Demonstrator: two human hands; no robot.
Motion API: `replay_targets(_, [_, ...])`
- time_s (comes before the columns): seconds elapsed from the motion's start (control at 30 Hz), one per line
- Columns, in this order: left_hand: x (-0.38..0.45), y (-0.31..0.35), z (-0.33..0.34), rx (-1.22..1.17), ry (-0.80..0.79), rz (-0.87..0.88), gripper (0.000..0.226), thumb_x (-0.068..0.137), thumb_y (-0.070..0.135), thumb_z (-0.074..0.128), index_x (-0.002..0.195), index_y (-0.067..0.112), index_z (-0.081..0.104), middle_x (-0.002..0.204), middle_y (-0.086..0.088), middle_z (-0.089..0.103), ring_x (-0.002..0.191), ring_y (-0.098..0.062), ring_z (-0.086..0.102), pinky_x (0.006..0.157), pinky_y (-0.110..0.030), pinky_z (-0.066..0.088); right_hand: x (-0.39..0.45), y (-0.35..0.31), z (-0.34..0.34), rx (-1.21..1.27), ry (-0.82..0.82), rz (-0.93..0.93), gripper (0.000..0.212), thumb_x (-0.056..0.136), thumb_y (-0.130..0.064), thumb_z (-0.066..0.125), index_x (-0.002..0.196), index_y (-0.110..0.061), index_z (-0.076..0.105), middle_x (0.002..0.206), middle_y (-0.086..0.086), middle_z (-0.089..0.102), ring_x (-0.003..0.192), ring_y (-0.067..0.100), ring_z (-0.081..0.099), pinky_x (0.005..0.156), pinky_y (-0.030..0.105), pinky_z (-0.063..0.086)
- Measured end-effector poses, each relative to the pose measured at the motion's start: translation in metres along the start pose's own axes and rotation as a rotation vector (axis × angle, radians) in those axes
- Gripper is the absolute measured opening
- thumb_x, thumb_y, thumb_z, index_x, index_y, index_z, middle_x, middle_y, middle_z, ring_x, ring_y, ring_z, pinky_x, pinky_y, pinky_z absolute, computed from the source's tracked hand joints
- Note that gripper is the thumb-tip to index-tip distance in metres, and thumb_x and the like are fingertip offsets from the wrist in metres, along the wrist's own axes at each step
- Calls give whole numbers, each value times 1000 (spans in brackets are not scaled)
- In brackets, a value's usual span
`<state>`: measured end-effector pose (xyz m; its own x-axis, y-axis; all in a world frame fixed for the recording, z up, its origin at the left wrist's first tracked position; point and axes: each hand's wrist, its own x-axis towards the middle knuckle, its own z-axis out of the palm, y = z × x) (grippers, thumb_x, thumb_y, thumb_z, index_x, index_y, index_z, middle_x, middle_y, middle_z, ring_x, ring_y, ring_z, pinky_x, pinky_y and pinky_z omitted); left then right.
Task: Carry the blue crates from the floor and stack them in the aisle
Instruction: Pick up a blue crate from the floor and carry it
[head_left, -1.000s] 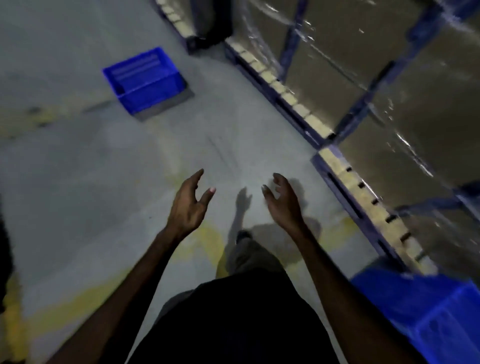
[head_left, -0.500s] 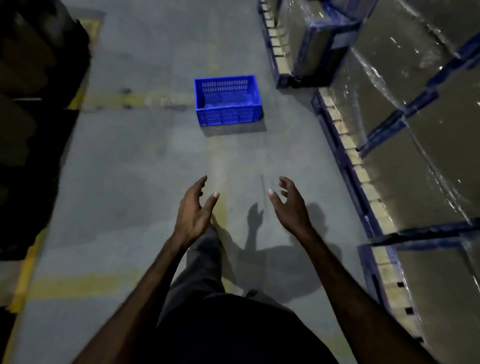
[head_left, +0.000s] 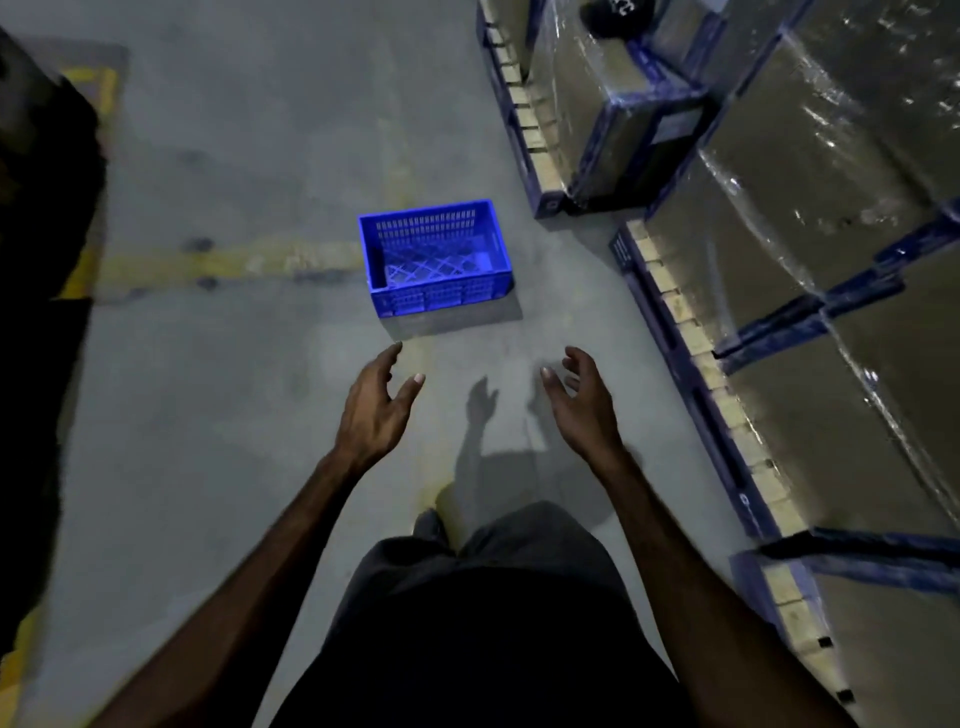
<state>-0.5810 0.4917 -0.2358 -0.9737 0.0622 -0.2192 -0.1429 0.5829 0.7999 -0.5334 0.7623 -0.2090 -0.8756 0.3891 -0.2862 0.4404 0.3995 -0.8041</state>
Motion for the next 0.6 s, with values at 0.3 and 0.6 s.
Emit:
replay_targets(0.3, [171,11,-11,6,35,-83,72,92,54,57,153,20,43,153,-4,51,126,-25,58,104,-49,49,200,-40,43,-61,-91,-2,50,97,-34,60,142,-15,45,141,4,55,120,19,57,106,40,46])
replay_targets(0.6, [336,50,-29,38,154,-218,63,100,44,59,154,15,42,154,-10,49,130,-29,56,103,-44,48,400,-106,51,-147,-219,-20,52,96,-39,60,141,-16,47,135,7,58,117,24,59,100,43,49])
